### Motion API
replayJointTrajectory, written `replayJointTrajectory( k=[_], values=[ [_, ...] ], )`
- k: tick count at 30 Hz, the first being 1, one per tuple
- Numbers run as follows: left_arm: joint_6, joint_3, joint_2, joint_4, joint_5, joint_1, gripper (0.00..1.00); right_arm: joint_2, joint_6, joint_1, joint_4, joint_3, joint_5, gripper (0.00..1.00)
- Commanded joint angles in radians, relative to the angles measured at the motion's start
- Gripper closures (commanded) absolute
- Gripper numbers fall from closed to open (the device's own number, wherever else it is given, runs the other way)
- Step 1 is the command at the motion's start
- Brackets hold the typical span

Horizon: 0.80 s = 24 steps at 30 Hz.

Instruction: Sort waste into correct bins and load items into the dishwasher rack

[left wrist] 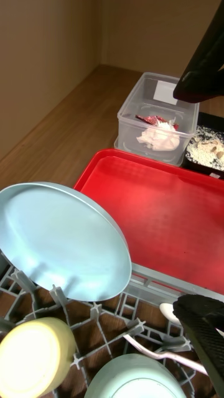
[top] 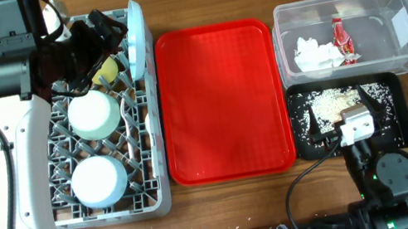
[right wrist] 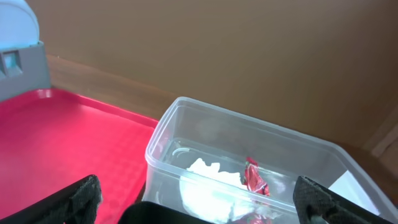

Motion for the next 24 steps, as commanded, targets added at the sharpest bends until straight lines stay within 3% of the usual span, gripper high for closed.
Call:
replayJointTrajectory(
  k=[1, 21, 24],
  values=[
    [0.008, -0.001, -0.011, 0.002, -0.006, -0.003, 0.0, -0.016, -0.032, 0.005, 0.006, -0.002, -0.018, 0.0],
    [0.008, -0.001, -0.011, 0.002, -0.006, -0.003, 0.0, -0.015, -0.032, 0.005, 0.006, -0.002, -0.018, 0.0],
    [0.008, -0.001, -0.121, 0.001, -0.006, -0.003, 0.0, -0.015, -0.032, 0.005, 0.006, -0.002, -0.018, 0.0]
  ],
)
